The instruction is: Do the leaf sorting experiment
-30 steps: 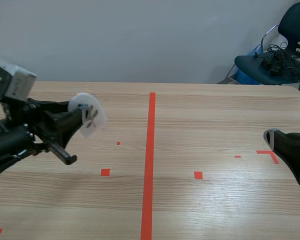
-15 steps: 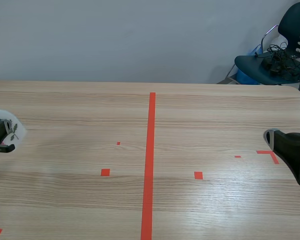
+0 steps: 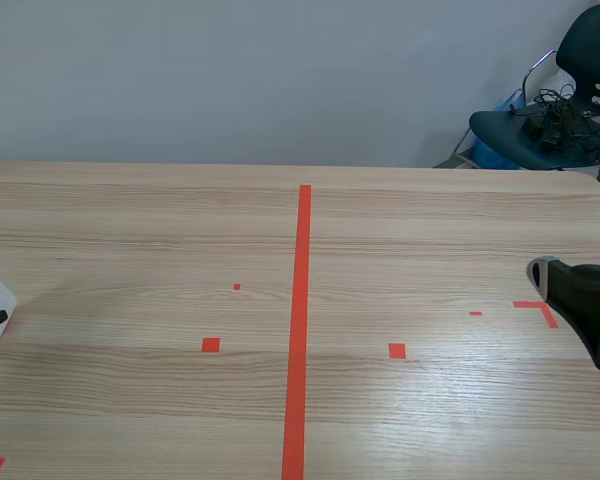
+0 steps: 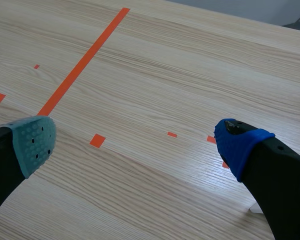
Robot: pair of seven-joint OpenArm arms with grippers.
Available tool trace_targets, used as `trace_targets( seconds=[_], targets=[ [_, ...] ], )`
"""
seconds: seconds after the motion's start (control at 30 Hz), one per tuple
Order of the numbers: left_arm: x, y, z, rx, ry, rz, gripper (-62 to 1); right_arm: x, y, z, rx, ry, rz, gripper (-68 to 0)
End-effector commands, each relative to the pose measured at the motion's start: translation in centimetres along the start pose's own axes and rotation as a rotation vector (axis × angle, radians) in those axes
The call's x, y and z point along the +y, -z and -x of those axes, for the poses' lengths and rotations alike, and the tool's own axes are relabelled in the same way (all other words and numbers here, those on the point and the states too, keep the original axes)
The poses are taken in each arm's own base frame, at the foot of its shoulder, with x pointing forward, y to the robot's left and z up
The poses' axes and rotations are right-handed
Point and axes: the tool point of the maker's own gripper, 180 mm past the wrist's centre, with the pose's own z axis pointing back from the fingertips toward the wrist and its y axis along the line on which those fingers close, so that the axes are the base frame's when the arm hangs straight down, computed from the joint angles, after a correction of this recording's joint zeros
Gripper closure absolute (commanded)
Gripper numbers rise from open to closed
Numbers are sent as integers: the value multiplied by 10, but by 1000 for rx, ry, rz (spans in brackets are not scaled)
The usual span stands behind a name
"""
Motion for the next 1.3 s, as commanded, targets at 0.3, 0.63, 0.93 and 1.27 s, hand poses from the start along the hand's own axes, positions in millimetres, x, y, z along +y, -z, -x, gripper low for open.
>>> trace_targets(
  seconds=[0.3, 0.63, 0.93, 1.27],
  targets=[
    [-3, 4, -27, -61, 29, 32, -476, -3, 0, -9, -32, -8, 2, -679],
    [-94, -31, -96, -117, 198, 506, -623, -4, 0, -11, -34, -10, 3, -679],
    [-206, -116, -113, -182, 269, 860, -623, -4, 0, -10, -30, -11, 4, -679],
    [-231, -137, -110, -188, 232, 900, -623, -4, 0, -10, -30, -10, 4, -679]
  ],
)
